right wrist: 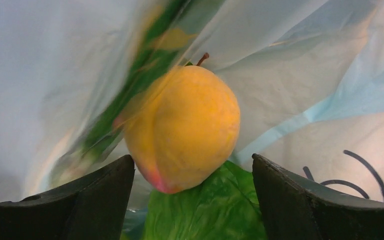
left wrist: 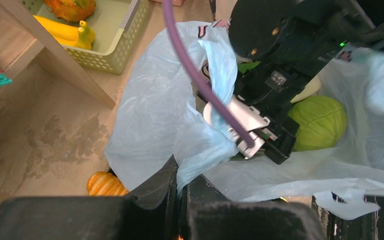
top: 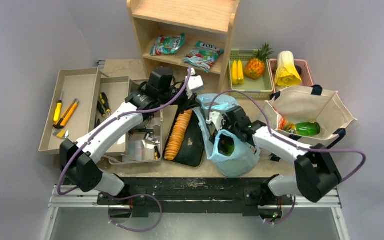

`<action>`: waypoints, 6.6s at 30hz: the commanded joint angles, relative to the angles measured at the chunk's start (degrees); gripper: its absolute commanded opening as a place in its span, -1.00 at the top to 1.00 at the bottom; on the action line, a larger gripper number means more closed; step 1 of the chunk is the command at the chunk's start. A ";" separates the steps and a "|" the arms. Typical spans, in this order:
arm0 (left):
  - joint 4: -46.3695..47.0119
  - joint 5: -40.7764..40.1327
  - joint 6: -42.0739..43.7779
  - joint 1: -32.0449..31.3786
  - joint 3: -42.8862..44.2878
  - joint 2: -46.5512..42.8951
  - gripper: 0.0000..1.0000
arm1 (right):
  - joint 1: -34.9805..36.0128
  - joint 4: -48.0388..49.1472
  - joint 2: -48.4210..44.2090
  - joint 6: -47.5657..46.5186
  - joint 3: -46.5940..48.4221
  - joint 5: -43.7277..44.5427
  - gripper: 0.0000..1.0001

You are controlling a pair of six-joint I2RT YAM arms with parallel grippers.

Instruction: Untie the knot of the grocery bags and take out the mixed food

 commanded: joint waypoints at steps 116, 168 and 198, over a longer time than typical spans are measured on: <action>6.96 2.55 -12.24 6.74 3.04 2.85 1.00 | -5.11 -16.73 -1.98 1.01 22.02 -2.92 0.47; 4.39 1.62 -13.20 7.18 5.33 6.85 1.00 | -1.74 -5.54 -20.59 7.86 25.08 -5.82 1.00; 7.84 2.22 -14.52 7.80 2.78 5.74 1.00 | -47.34 5.03 33.98 21.66 78.36 17.82 1.00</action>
